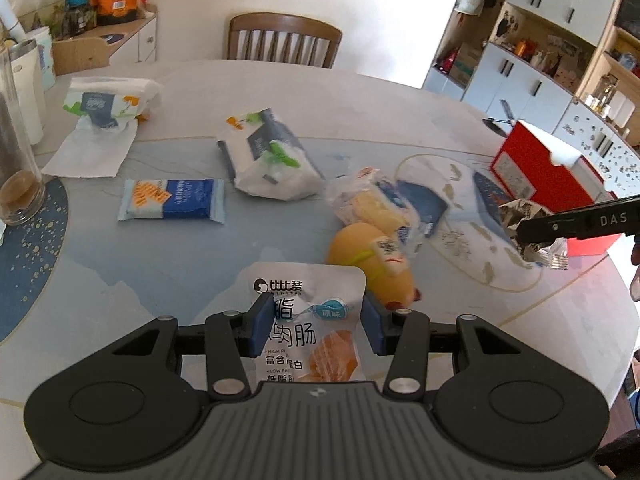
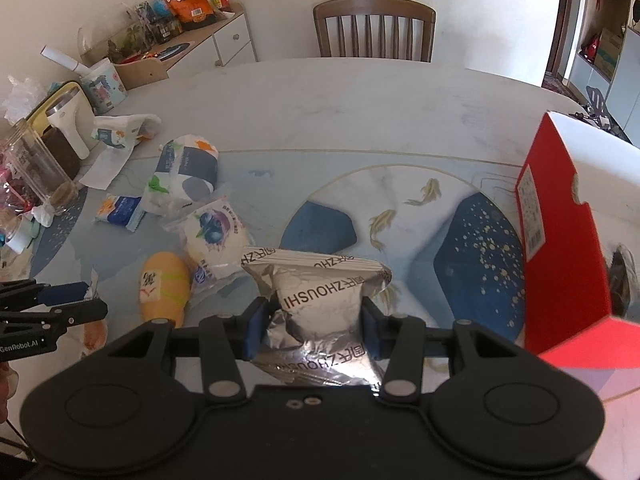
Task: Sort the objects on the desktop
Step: 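Lift the sausage packet and foil bag and carry both over the shoebox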
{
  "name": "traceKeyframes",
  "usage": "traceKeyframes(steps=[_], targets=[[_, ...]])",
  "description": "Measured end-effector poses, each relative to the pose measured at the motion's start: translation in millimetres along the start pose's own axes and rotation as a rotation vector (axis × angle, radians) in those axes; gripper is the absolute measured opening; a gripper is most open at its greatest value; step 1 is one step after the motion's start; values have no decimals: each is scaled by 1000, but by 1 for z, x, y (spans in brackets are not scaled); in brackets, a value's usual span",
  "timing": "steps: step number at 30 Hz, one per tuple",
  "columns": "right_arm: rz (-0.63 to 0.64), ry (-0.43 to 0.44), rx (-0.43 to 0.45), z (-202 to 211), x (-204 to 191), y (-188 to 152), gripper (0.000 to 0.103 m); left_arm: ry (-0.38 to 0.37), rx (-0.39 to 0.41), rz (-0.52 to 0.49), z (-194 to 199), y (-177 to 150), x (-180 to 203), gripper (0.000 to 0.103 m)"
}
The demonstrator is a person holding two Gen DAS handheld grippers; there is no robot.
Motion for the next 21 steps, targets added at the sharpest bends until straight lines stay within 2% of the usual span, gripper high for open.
traceKeyframes(steps=[13,21], targets=[[-19,14,2,29,16,-20,47,-48,21,-37,15,4,34,45],[-35,19,4,43,29,-30,47,-112,42,-90,17,17,67,44]])
Point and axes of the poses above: each gripper's, at about its wrist camera, not at the fingertips, and z roughly against the way its jaws point, x to its right, y to its top, the point moved 6 cm from there along -z, roughly the way its jaws point, and after that the axes turned 11 degrees about -z, right-handed, at the moved point
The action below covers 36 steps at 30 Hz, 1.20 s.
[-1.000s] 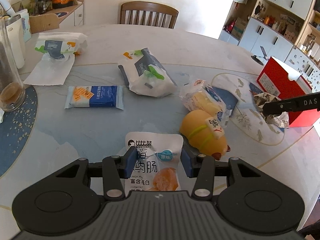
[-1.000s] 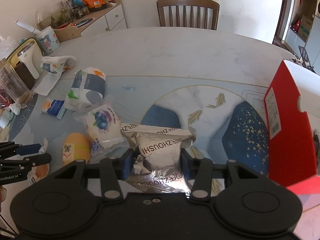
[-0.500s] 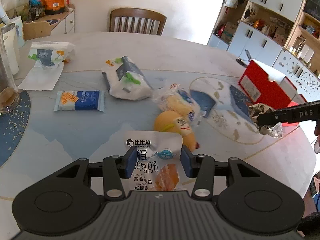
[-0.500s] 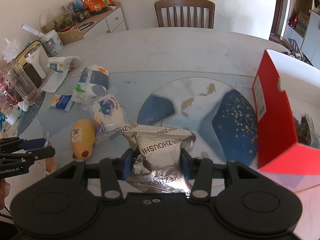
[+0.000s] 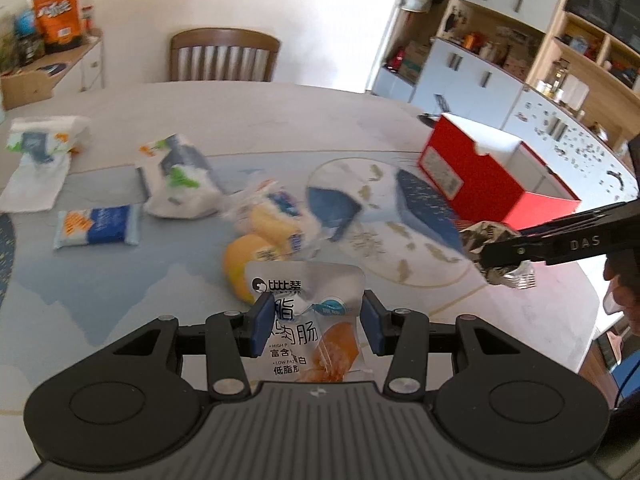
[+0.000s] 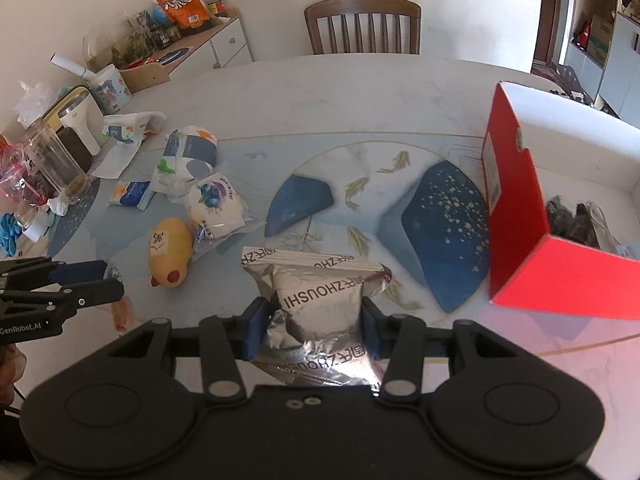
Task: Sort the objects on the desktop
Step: 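Lift the sausage packet and foil bag and carry both over the shoebox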
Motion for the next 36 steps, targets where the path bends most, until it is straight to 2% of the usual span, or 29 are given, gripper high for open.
traceKeyframes(steps=[10,26,36], targets=[[-14,-7,26,23,20,-2,47,-68,22,-81,-7,27,45,44],[-34,-47,105,64,71,11,47,-126,64,-218,-22,78,110,45],[-52,-70,145,83,109,24,47,-157,96,-265,-37,111,148,45]])
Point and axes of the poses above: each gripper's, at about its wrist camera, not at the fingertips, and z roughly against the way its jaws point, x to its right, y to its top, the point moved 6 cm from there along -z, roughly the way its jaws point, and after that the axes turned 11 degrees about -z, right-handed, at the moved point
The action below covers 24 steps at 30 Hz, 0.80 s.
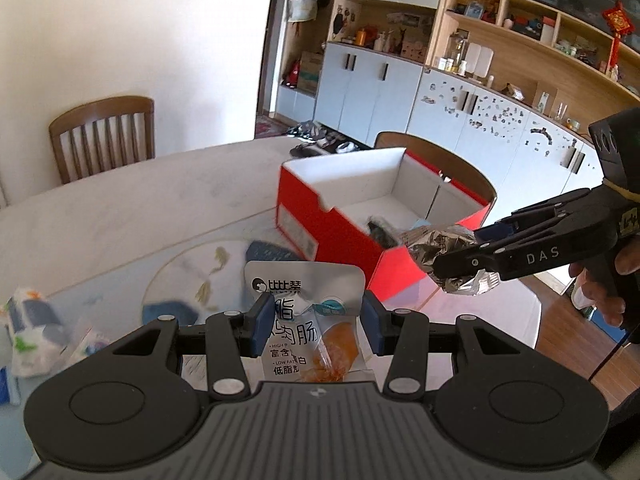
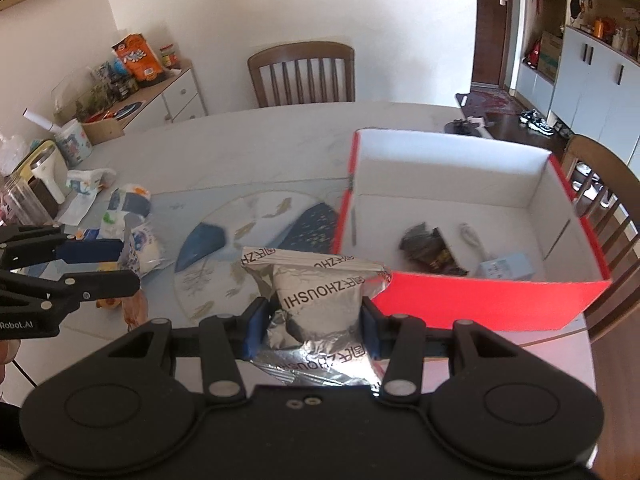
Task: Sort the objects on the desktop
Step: 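Lift the sausage packet and foil bag and carry both over the shoebox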
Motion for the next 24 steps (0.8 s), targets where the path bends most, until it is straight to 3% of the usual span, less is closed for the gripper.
traceKeyframes(steps=[24], targets=[[-6,-38,78,2,91,59,47,-41,71,-85,-61,106,44,45]])
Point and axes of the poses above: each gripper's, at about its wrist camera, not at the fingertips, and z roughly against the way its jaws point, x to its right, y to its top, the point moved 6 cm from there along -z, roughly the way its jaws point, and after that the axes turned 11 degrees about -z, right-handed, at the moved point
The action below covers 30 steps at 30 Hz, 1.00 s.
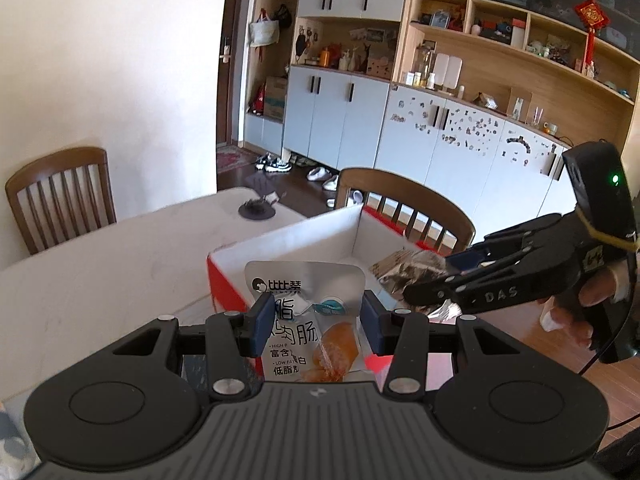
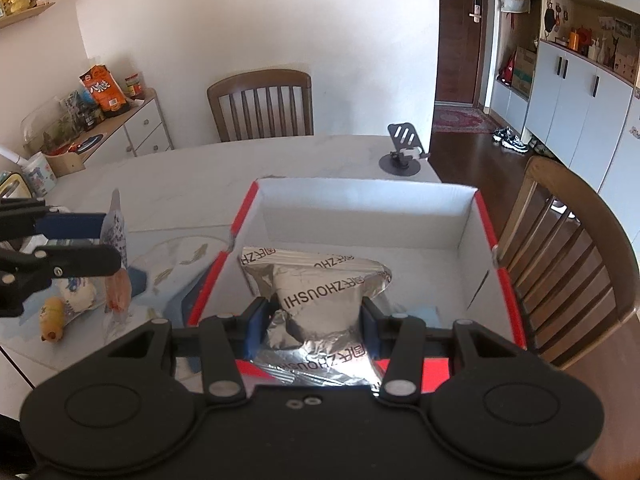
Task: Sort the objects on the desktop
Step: 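Lift the sausage packet and foil bag and carry both over the shoebox, then lower both grippers into the shoebox and open them to release both packets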
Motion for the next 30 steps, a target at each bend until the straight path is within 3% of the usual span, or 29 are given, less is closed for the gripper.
traceKeyframes(steps=[15,30], targets=[[19,-12,21,-19,36,35,47,9,-1,-10,-45,42,8,45],[22,-39,-73,-73,61,41,47,6,-154,-50,-105,19,18,45]])
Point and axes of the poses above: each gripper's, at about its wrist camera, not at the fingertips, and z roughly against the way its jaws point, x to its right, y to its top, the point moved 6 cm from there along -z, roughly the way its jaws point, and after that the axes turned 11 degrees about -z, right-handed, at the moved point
